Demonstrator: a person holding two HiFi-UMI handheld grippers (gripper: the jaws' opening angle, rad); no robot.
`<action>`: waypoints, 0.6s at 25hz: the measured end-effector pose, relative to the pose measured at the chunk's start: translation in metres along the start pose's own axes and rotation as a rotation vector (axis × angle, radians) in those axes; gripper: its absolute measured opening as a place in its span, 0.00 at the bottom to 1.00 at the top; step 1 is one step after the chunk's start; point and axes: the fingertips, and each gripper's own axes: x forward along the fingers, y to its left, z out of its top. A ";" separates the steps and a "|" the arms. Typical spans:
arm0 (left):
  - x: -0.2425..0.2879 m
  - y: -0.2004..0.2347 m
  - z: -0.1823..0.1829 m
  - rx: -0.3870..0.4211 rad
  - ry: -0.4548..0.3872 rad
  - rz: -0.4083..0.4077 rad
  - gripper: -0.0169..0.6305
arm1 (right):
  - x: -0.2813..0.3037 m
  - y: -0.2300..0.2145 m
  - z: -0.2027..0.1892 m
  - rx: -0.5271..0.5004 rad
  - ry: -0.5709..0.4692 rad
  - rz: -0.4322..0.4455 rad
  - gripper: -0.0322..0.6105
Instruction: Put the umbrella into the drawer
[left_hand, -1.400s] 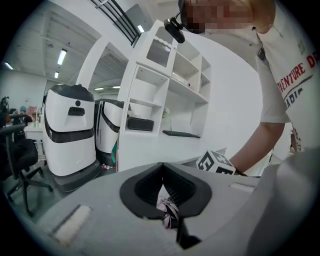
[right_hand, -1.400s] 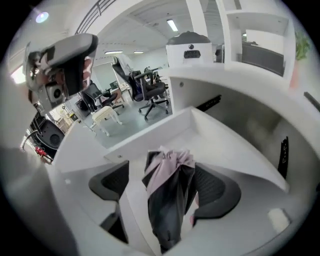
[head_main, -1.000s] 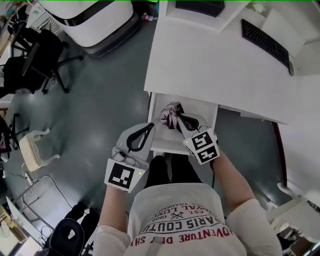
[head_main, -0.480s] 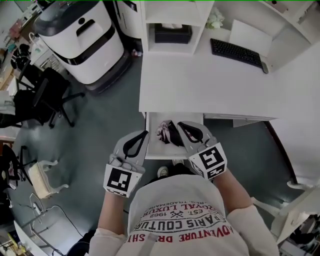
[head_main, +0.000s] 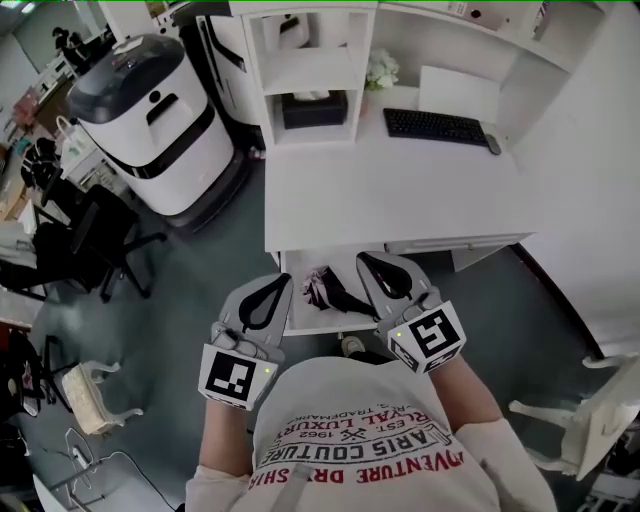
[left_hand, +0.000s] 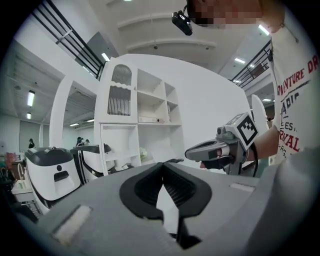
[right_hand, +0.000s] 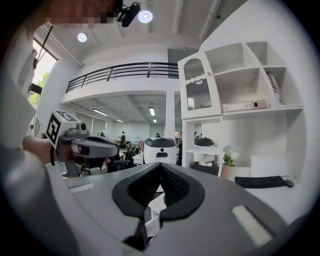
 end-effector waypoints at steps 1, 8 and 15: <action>0.000 -0.002 0.004 -0.001 -0.008 0.004 0.03 | -0.003 -0.001 0.003 0.005 -0.011 -0.005 0.05; -0.008 -0.011 0.016 0.007 -0.019 0.014 0.03 | -0.020 0.001 0.013 0.003 -0.045 -0.018 0.05; -0.018 -0.011 0.020 -0.014 -0.033 0.038 0.03 | -0.028 0.003 0.008 0.033 -0.053 -0.049 0.05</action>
